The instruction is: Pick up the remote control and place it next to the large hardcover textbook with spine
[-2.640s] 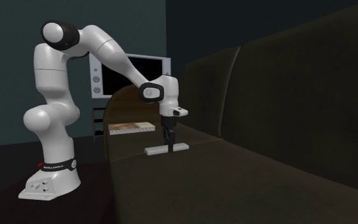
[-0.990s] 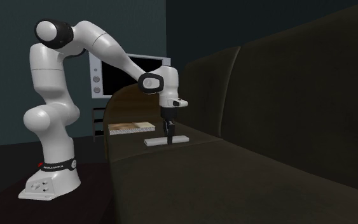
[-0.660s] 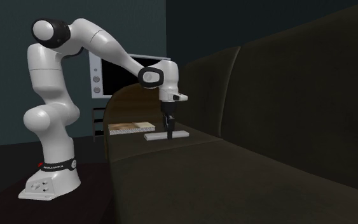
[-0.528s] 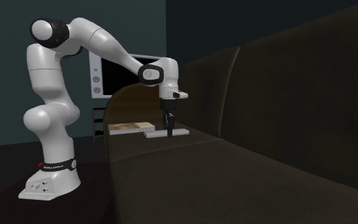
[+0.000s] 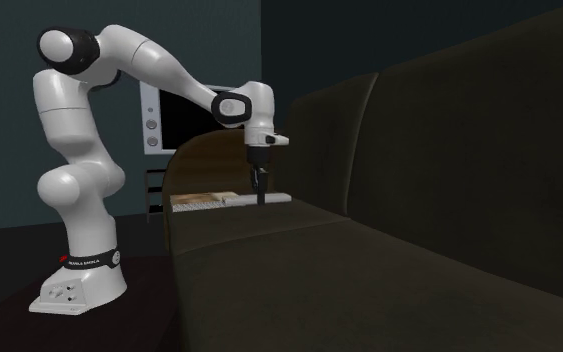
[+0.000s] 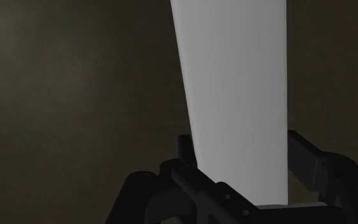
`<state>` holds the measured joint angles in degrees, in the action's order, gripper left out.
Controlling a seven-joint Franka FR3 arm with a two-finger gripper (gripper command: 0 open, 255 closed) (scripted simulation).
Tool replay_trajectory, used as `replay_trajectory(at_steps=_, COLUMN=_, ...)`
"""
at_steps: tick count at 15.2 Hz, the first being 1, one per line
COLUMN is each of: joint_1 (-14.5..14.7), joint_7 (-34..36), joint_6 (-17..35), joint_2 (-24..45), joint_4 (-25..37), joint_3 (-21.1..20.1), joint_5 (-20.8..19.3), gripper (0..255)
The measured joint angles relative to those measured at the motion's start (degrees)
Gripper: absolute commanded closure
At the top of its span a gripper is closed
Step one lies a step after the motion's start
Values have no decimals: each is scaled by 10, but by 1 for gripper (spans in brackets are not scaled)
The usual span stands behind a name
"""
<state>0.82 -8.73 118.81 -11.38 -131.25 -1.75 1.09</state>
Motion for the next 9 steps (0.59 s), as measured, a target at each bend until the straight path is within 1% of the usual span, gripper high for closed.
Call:
replay_trajectory(at_steps=2, joint_1=9, joint_7=17, joint_6=-4, joint_2=-31, joint_4=-27, joint_3=-11, joint_5=5, gripper=255)
replay_trajectory(at_steps=4, joint_1=22, joint_7=42, joint_6=2, joint_2=-54, joint_4=-55, joint_3=-28, joint_5=12, gripper=255)
replay_trajectory(at_steps=8, joint_1=48, joint_7=88, joint_6=-4, joint_2=-109, joint_4=-103, joint_3=-61, joint_5=32, gripper=255)
replay_trajectory(at_steps=9, joint_1=55, joint_7=99, joint_6=-8, joint_2=-119, joint_4=-107, joint_3=-70, joint_5=37, gripper=255)
